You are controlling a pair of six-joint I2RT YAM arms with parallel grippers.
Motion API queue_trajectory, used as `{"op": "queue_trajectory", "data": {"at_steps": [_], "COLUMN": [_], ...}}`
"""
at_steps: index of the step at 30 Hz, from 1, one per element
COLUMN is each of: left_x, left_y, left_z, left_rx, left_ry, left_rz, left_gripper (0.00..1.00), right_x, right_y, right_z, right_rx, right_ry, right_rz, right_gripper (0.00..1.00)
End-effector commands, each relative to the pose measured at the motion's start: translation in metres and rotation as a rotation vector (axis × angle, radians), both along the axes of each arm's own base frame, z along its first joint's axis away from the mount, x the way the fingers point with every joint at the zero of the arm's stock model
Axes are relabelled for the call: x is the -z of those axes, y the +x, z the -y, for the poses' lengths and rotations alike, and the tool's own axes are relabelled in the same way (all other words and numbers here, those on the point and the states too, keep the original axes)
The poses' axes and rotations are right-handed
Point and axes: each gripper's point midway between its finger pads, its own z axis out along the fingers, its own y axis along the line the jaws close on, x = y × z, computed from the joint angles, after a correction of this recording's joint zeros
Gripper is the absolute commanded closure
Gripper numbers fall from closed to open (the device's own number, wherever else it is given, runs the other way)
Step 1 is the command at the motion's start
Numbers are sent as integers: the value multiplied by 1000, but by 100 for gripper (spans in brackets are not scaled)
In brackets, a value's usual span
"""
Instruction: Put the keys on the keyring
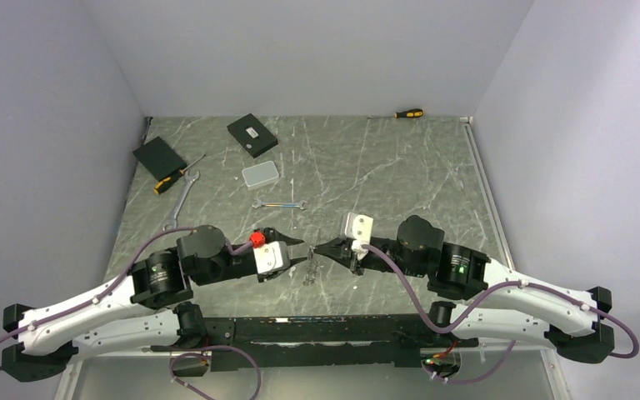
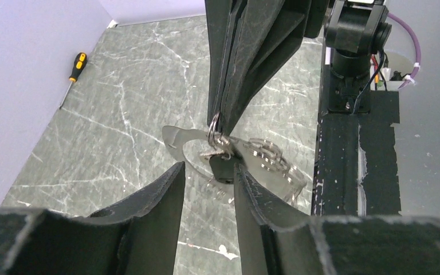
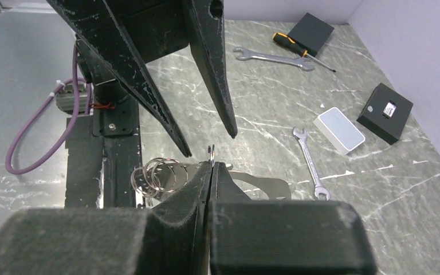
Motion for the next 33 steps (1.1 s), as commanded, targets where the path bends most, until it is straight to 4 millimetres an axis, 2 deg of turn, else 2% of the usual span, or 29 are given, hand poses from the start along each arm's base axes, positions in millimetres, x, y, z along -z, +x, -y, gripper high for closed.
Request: {"op": "queue_trajectory", "data": {"at_steps": [1,6,11,18,21,26,33], "left_x": [-12,-13,-11,-14,-22,-24,-26], "left_y": [-4,-9,-16,-27,-31,-36,-36], "left_z": [14,21,27,37,38,34,19], "left_rx": [36,67,115,189,216,237,209], "left_ry": [-84,-120,-132,-176,-212,-211,-193], "left_rz": [-14,-29,-47,-64,-49,-40,-21], "left_gripper": [59,59,59,60,70,98,100], "right_x": [-30,-43,-57,-61,-59,-54,-37], "right_y": [-4,-12,-30,-40,-42,-39,-31], "right_z": [-2,3,8,12,11,12,13], "right_rx": [-17,-46,-129,-174,-182,-163,-115], "right_ry": [126,214,301,350,344,333,305], "right_rz": [17,23,37,36,23,12,-16], "right_gripper": [100,100,100,100,100,100,100]}}
